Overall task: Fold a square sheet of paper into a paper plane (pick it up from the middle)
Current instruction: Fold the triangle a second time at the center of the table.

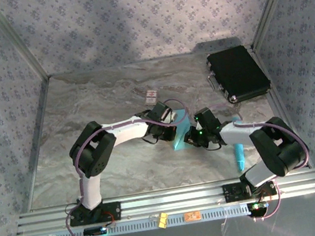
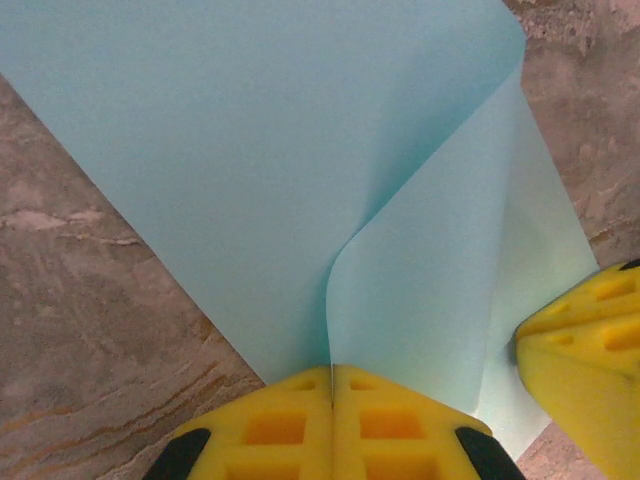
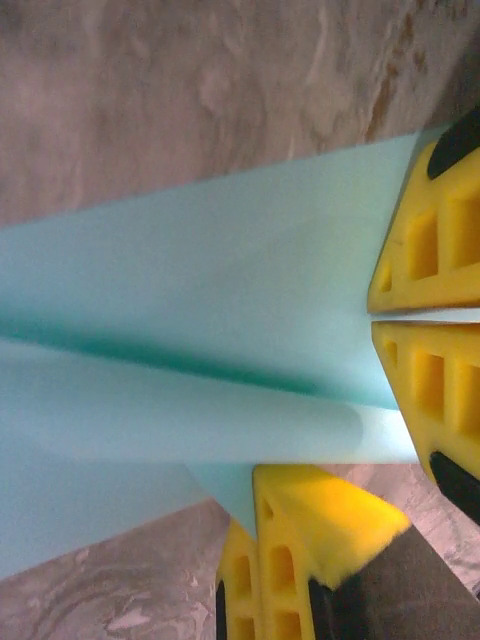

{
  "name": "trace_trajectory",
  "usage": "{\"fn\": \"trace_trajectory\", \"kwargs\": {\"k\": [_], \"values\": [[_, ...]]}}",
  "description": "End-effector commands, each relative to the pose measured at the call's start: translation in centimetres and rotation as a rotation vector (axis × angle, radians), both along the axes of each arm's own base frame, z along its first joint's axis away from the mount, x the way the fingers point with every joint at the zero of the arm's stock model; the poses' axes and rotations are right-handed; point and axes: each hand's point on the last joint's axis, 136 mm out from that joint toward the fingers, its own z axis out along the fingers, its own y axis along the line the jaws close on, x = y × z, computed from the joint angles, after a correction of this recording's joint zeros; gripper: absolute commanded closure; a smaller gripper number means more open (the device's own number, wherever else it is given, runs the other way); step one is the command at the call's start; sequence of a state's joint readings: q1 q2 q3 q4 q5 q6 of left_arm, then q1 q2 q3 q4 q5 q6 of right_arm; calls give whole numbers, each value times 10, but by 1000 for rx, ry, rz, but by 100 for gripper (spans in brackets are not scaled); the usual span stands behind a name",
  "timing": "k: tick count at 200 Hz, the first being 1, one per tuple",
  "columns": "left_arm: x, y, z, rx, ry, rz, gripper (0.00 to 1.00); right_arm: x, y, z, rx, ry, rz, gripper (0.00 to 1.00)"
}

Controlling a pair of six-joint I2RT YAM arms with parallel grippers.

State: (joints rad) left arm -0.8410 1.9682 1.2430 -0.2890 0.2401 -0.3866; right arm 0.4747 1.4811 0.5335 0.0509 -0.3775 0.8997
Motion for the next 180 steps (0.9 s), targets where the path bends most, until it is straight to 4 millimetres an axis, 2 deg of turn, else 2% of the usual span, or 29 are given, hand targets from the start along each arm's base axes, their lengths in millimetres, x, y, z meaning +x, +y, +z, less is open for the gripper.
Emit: {"fn": "trace_trajectory", "kwargs": {"k": [1, 32, 180], "values": [[-5, -4, 9, -2, 7, -14, 95, -10, -18, -17, -62, 56, -2, 88], [1, -7, 12, 2, -20, -31, 95, -11, -25, -19, -63, 67, 7, 88], [12, -15, 12, -6, -77, -73, 93, -11, -22, -19, -47, 68, 32, 88]]}}
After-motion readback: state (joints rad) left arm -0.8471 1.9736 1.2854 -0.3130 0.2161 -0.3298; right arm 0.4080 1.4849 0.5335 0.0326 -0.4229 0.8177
